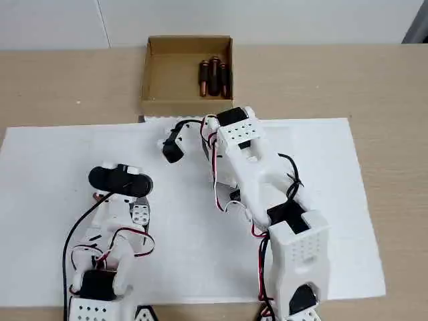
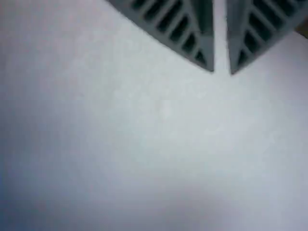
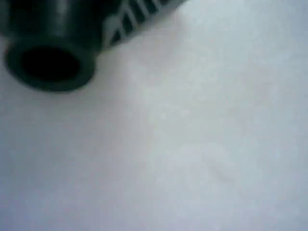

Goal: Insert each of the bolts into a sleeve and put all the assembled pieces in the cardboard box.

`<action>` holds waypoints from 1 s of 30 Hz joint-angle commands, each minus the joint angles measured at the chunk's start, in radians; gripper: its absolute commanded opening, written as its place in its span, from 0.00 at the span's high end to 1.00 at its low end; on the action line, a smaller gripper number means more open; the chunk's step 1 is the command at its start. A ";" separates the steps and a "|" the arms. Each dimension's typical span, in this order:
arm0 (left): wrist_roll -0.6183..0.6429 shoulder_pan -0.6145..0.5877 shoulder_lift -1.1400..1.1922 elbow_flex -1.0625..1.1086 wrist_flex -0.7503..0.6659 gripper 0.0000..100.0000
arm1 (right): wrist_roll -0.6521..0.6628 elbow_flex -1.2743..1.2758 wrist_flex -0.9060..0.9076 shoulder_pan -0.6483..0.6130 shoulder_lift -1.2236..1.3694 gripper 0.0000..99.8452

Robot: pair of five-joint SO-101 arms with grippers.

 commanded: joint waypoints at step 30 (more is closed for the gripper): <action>-0.078 -0.040 -0.005 -0.081 0.104 0.99 | -0.686 0.384 0.222 0.220 -0.898 1.00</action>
